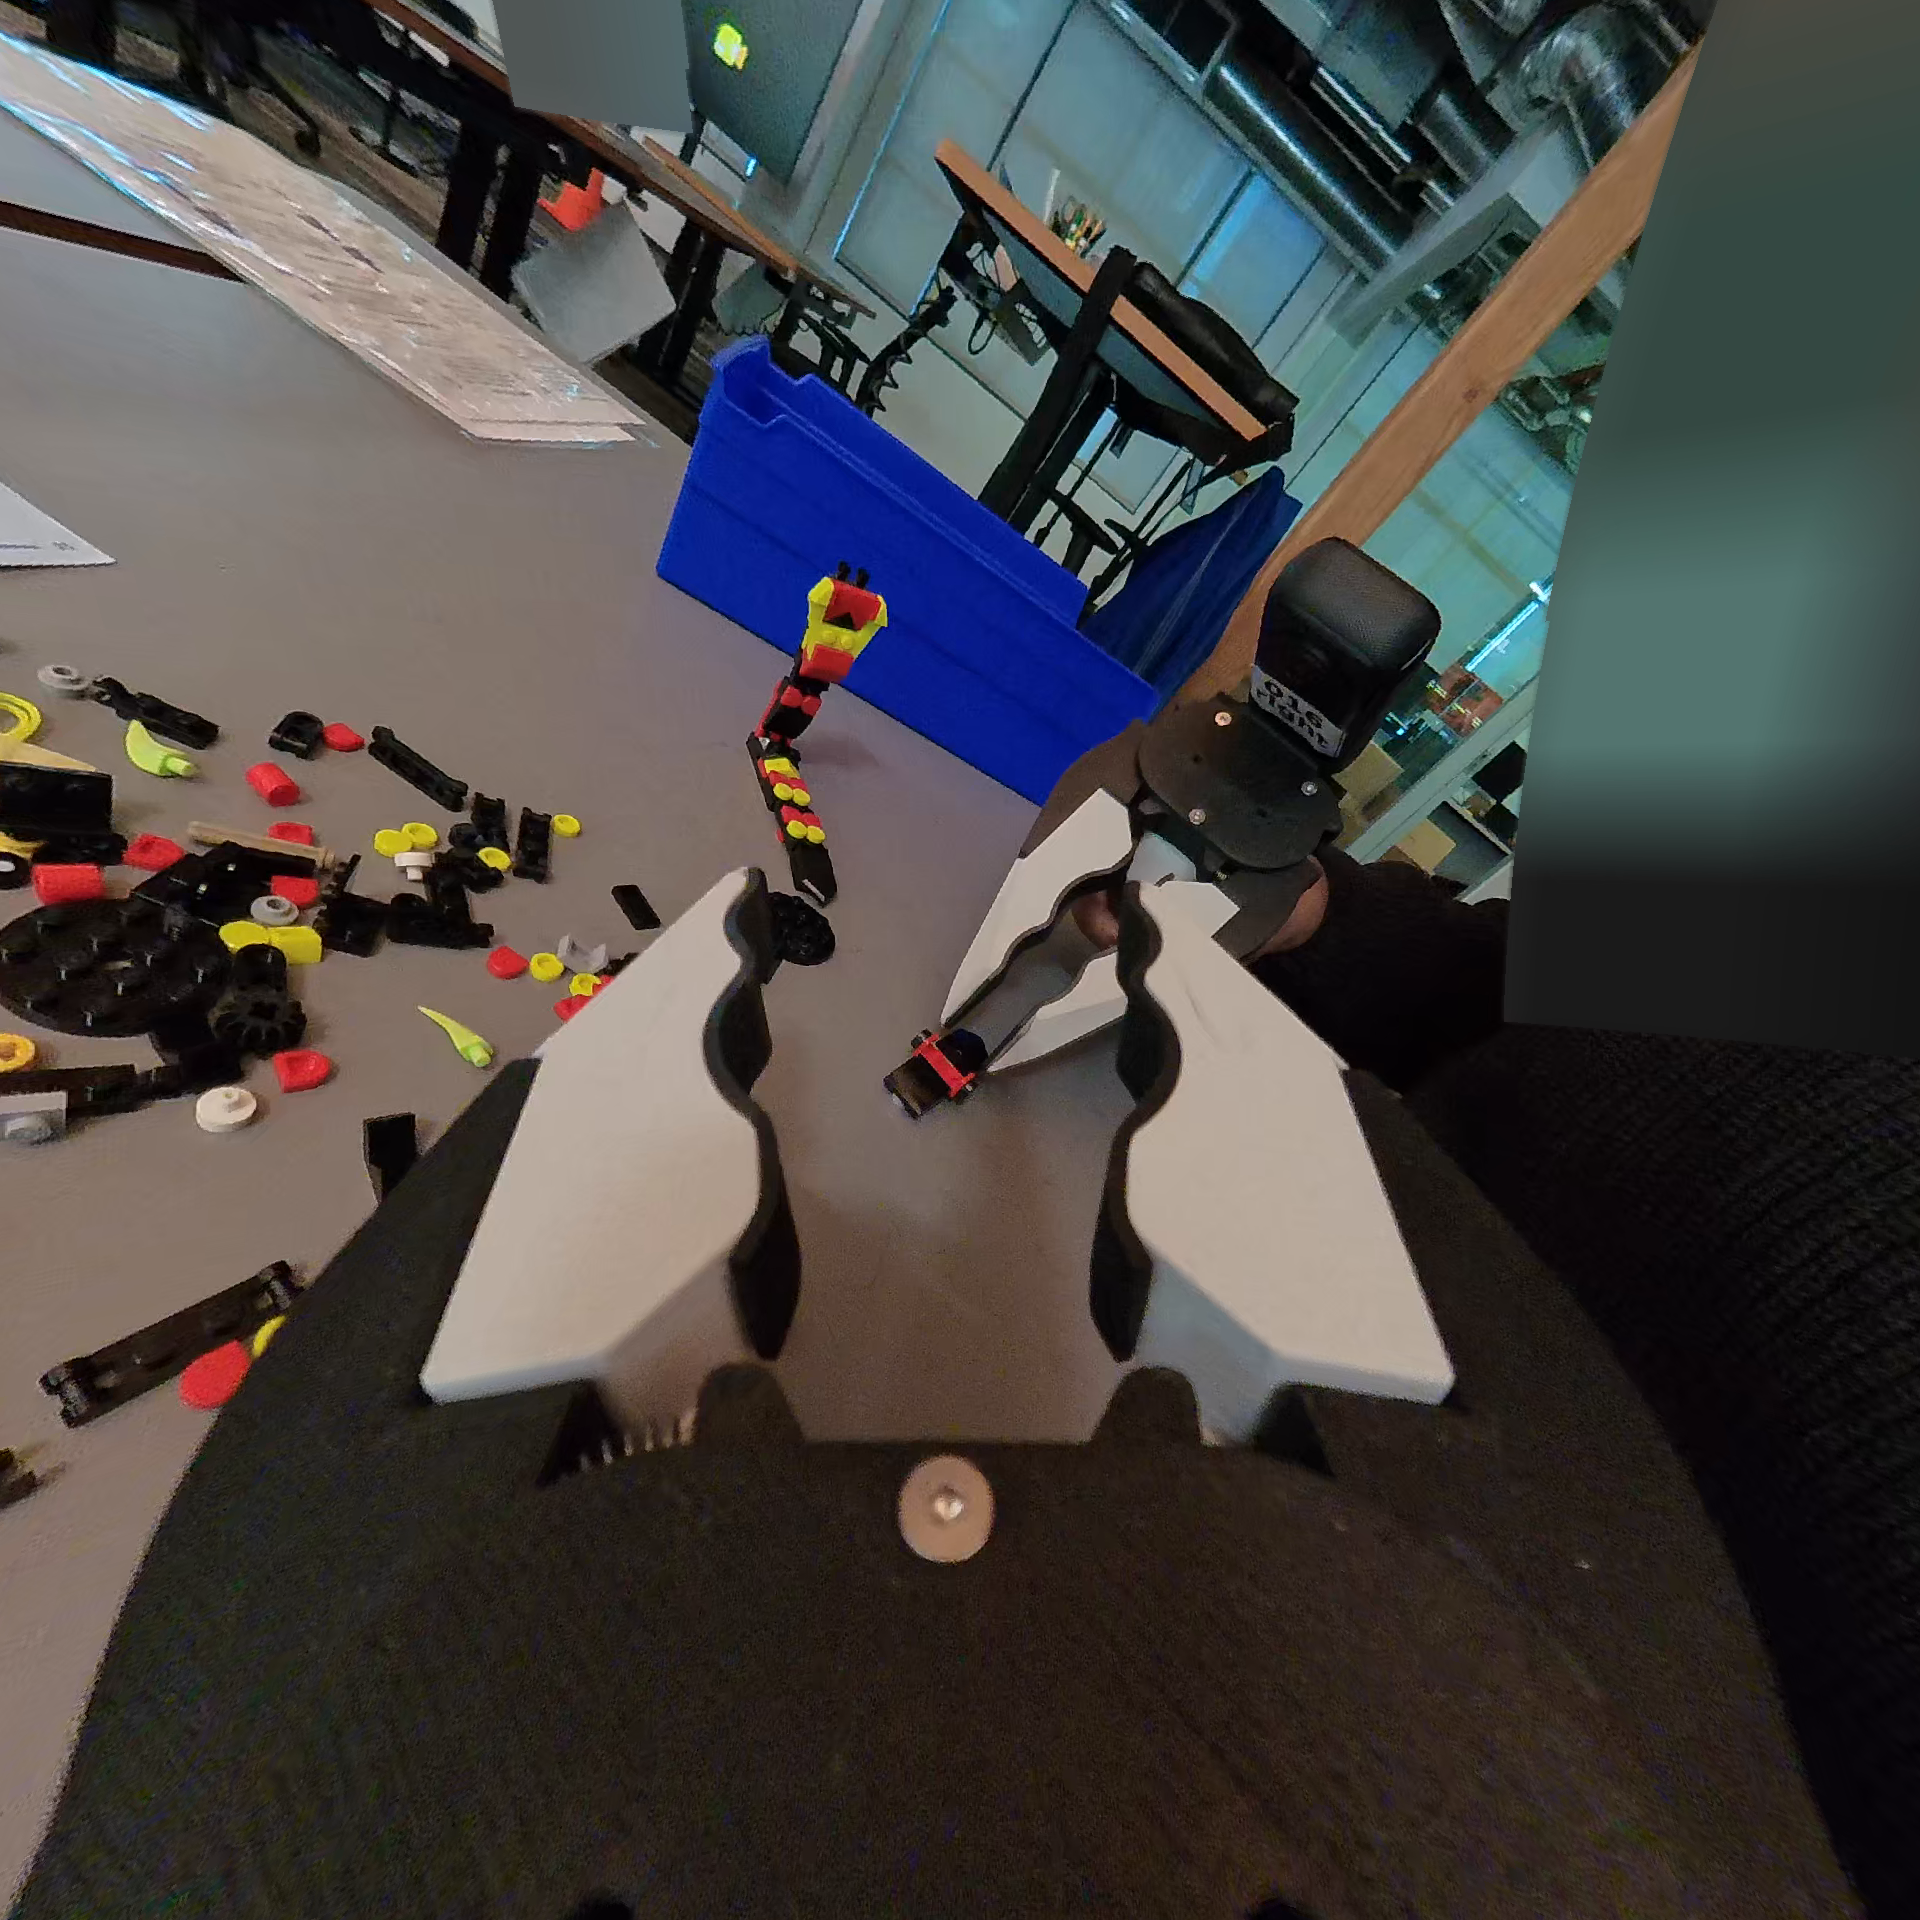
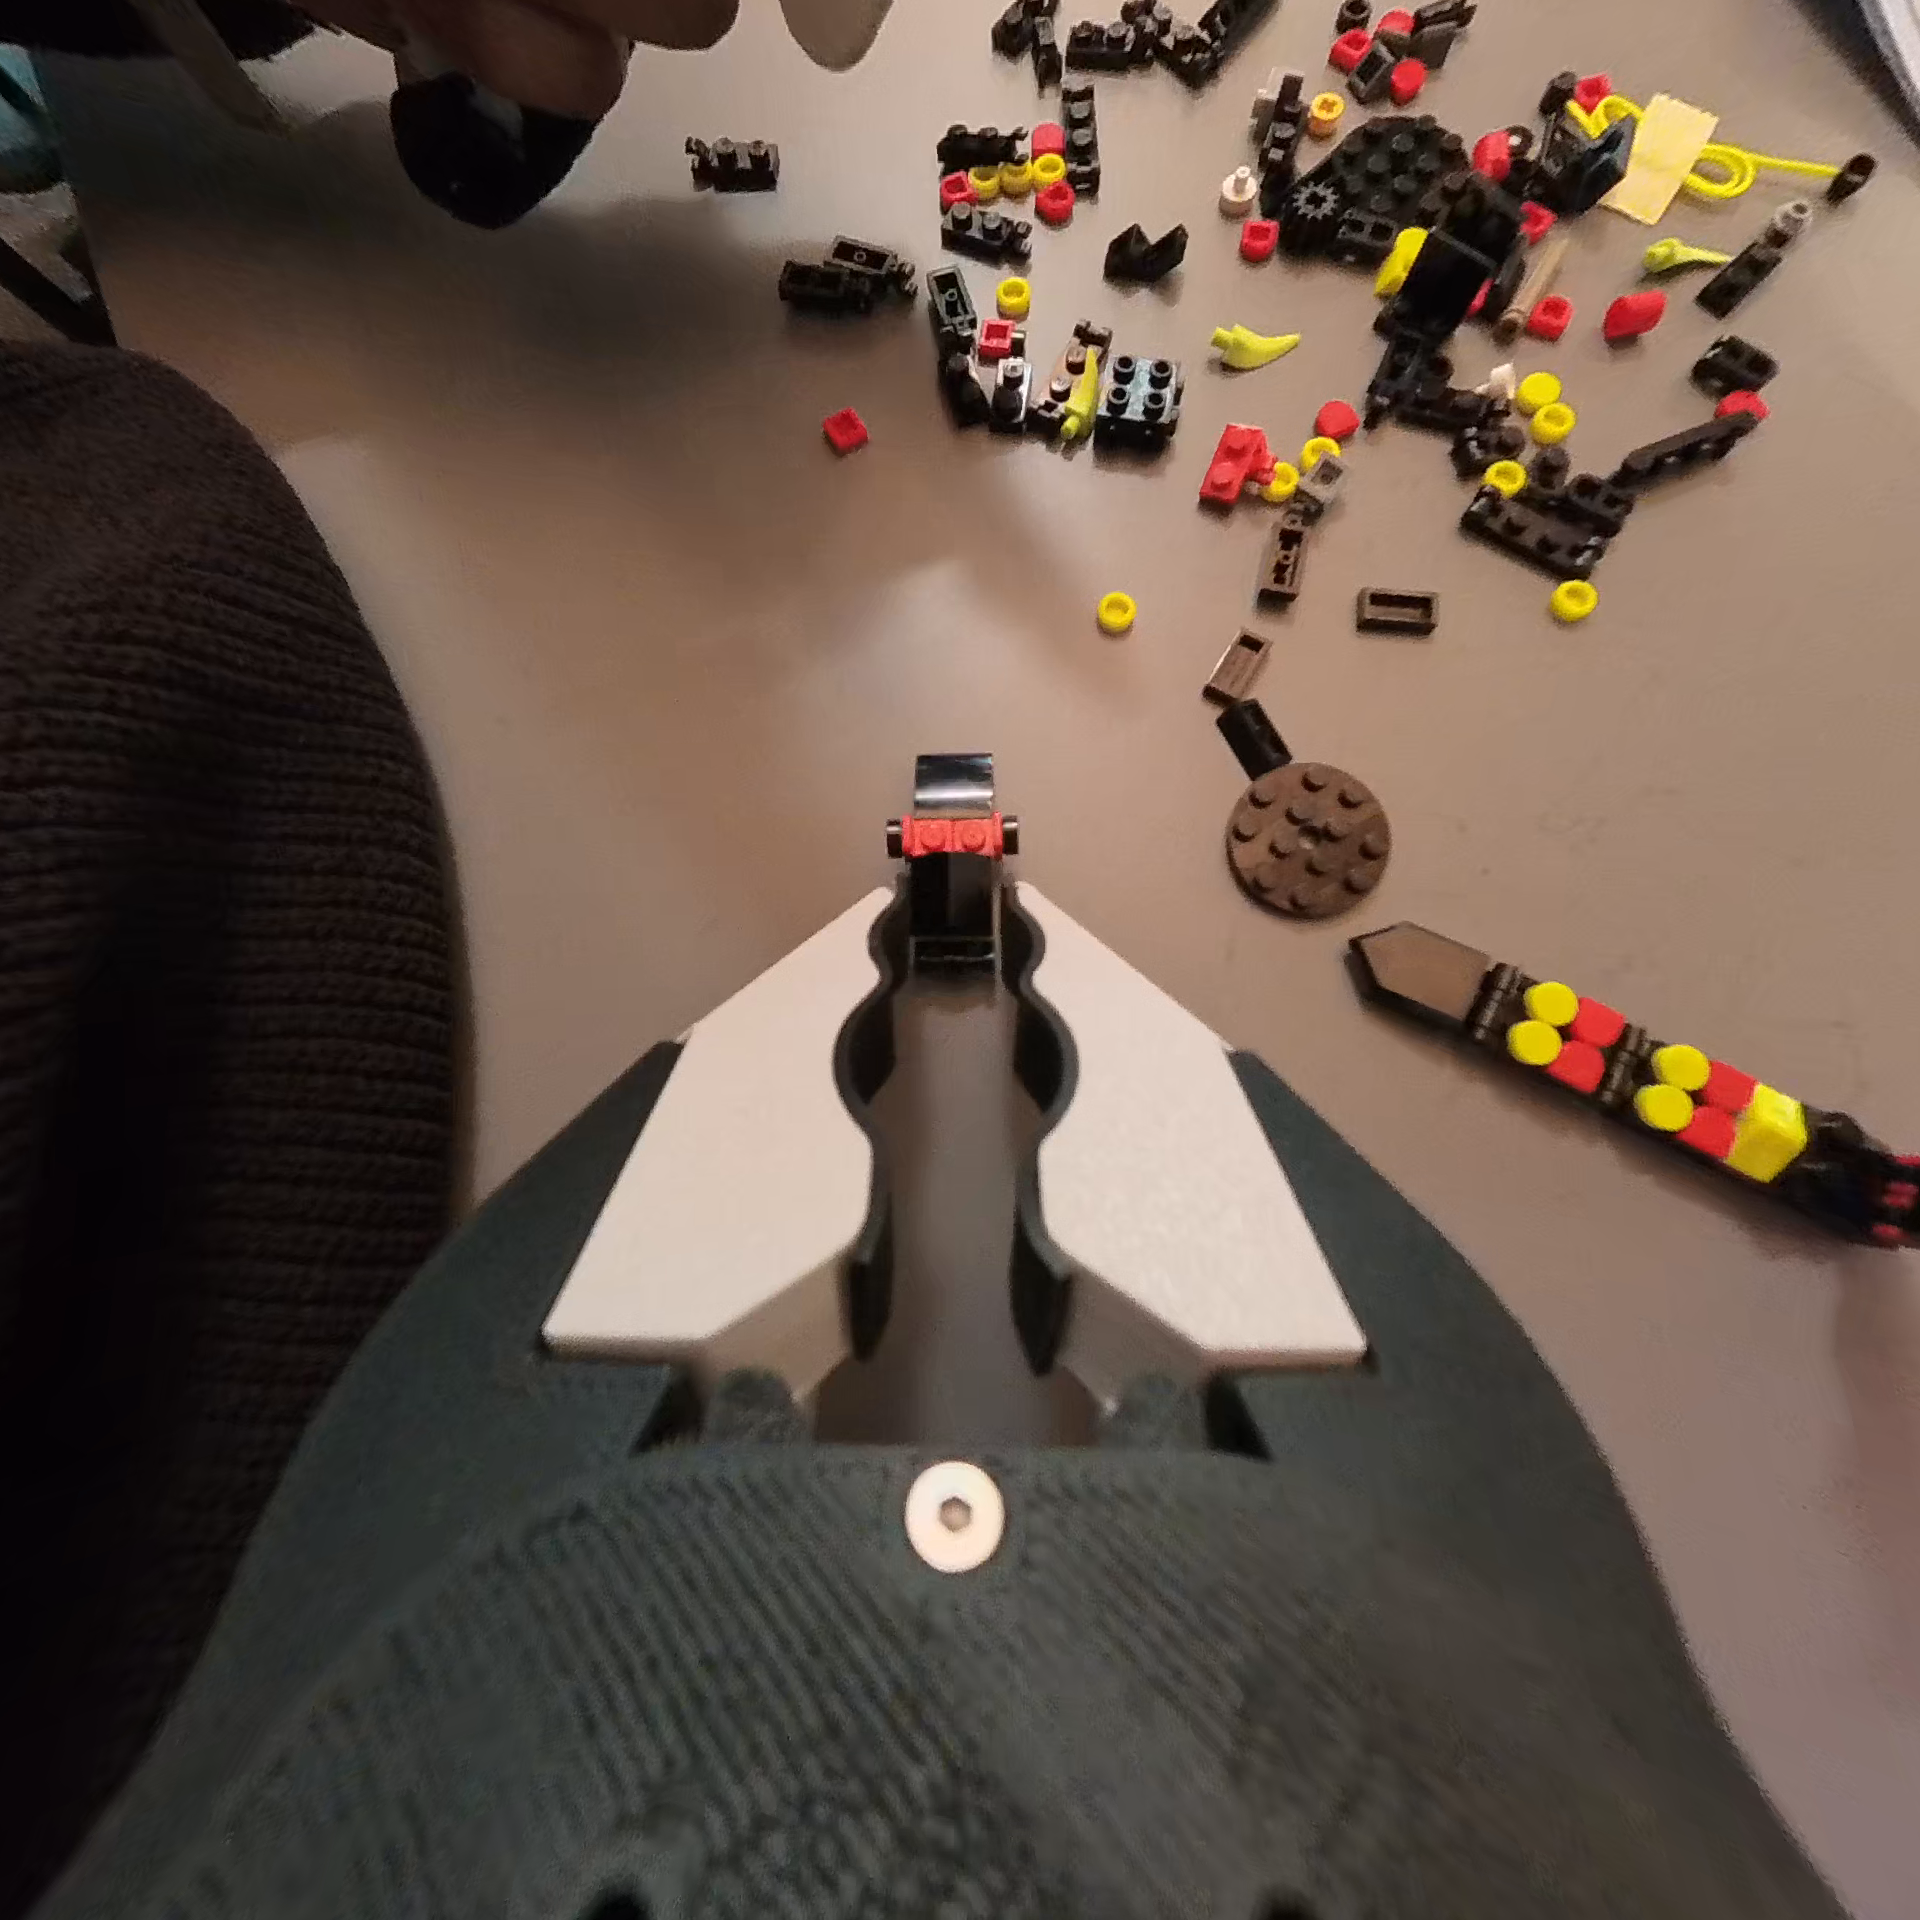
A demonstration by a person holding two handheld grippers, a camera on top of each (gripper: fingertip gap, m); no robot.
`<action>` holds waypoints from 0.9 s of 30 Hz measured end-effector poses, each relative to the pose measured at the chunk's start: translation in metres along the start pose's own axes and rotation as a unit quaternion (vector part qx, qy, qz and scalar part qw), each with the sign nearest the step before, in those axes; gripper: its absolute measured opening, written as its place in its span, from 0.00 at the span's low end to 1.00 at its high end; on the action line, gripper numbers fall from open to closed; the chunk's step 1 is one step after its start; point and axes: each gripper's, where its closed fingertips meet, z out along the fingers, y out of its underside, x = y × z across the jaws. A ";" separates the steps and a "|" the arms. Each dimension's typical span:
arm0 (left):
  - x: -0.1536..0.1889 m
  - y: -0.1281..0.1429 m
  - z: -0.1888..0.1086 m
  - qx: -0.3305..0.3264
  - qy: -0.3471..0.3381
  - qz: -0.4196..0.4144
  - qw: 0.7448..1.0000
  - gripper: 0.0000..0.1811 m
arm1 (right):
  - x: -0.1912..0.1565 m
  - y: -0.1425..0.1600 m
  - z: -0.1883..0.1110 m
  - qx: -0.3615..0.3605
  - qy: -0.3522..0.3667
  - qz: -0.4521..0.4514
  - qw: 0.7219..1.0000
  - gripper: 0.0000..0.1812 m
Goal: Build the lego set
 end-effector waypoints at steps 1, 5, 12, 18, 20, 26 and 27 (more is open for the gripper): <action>0.000 0.000 0.000 -0.001 -0.001 0.000 1.000 0.36 | 0.000 0.000 0.000 -0.001 -0.002 0.000 1.000 0.08; -0.002 0.000 -0.001 0.000 -0.006 -0.001 1.000 0.36 | -0.001 -0.002 0.001 0.006 -0.015 0.005 1.000 0.10; -0.003 0.003 -0.001 -0.006 -0.005 -0.002 1.000 0.36 | 0.004 -0.030 -0.019 0.100 -0.032 0.033 0.994 0.11; -0.002 0.001 -0.003 -0.002 0.004 -0.014 1.000 0.34 | 0.012 -0.046 -0.031 0.152 -0.006 0.029 0.988 0.12; -0.002 0.000 -0.003 0.000 0.005 -0.014 1.000 0.34 | 0.012 -0.049 -0.031 0.159 -0.004 0.029 0.987 0.12; 0.001 0.000 -0.004 -0.002 0.005 -0.006 1.000 0.34 | 0.018 -0.053 -0.034 0.178 0.010 0.034 0.983 0.12; 0.001 0.001 -0.003 -0.003 0.005 -0.005 1.000 0.34 | 0.019 -0.053 -0.035 0.179 0.012 0.036 0.983 0.12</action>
